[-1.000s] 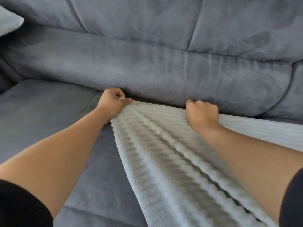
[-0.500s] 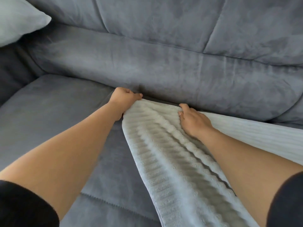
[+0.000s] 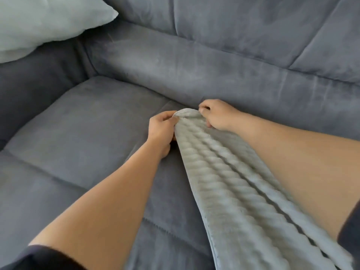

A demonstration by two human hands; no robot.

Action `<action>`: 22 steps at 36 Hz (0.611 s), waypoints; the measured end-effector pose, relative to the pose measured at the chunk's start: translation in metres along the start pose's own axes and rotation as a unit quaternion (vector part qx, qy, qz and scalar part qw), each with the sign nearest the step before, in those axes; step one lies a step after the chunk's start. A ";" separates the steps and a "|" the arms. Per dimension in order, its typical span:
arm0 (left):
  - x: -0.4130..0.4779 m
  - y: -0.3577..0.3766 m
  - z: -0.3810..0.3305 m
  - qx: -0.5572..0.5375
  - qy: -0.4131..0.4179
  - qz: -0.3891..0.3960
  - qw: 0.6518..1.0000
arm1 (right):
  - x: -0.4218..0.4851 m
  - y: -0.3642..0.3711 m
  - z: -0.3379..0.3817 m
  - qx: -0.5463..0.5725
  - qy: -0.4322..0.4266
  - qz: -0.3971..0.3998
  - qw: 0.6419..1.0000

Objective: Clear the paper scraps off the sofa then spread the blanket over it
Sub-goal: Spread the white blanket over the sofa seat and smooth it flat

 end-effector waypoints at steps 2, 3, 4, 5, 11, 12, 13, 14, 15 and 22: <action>0.004 -0.007 -0.001 -0.019 0.000 -0.007 1.000 | 0.019 0.008 0.028 0.000 -0.028 -0.005 1.000; 0.005 -0.007 0.001 -0.024 -0.002 0.000 1.000 | 0.024 0.011 0.035 -0.013 -0.037 0.009 0.999; 0.004 -0.005 0.003 -0.027 -0.003 0.010 1.000 | 0.026 0.011 0.040 -0.035 -0.048 0.024 0.998; 0.005 -0.006 0.005 -0.028 -0.004 0.015 1.000 | 0.030 0.013 0.046 -0.061 -0.055 0.036 0.996; 0.009 -0.009 0.008 -0.017 -0.003 -0.007 1.000 | 0.045 0.025 0.049 -0.127 -0.033 -0.002 0.991; 0.009 -0.008 0.009 -0.004 0.000 -0.009 1.000 | 0.046 0.030 0.047 -0.120 -0.023 0.007 0.992; 0.008 -0.006 0.009 0.010 0.006 -0.013 1.000 | 0.047 0.033 0.043 -0.113 -0.012 0.021 0.993; 0.008 -0.006 0.008 0.020 0.014 -0.020 0.999 | 0.048 0.037 0.042 -0.109 -0.004 0.036 0.993; 0.007 -0.005 0.007 0.027 0.021 -0.025 0.999 | 0.050 0.040 0.041 -0.110 0.003 0.049 0.993; -0.029 -0.006 -0.004 0.148 0.019 -0.023 0.989 | 0.057 0.048 0.034 -0.122 0.005 0.071 0.990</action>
Point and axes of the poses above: each hand's wrist, its own x-axis towards the middle knuckle, its own y-axis out of the palm, z = x × y, the point moved 2 cm from there along x, towards the middle knuckle, and after that the axes turned 10 degrees about -x, right-handed, at the moved point
